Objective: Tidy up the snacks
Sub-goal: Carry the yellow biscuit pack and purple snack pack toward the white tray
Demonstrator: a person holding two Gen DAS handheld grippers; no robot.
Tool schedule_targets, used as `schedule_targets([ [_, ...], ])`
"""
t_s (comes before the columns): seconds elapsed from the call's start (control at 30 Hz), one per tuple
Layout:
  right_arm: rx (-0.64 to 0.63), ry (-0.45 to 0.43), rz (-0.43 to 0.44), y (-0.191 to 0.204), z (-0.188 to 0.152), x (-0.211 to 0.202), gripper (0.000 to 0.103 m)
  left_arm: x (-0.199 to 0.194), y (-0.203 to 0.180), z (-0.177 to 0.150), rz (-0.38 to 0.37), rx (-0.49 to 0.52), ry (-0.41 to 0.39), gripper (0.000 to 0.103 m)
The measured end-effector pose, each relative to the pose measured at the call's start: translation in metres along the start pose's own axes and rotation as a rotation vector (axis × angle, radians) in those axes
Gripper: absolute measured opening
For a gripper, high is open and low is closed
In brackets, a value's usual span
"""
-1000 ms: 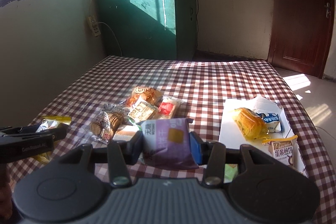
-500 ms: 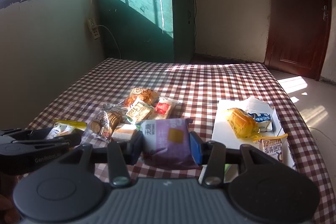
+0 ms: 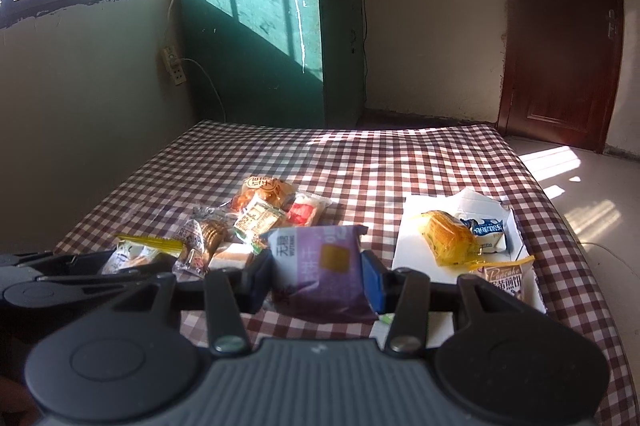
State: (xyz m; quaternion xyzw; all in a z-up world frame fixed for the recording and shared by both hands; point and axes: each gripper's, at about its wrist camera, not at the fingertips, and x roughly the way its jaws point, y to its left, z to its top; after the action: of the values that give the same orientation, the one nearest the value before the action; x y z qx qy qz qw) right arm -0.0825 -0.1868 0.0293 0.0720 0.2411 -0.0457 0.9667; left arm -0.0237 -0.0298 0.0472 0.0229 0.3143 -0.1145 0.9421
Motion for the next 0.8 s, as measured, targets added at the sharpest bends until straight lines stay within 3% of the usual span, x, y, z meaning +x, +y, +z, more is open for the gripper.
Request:
schedule_targets([
  [0.8,0.026,-0.028,-0.041,-0.023,0.002,-0.011,0.046,0.003,-0.021,0.006,-0.096,0.040,0.018,0.066],
])
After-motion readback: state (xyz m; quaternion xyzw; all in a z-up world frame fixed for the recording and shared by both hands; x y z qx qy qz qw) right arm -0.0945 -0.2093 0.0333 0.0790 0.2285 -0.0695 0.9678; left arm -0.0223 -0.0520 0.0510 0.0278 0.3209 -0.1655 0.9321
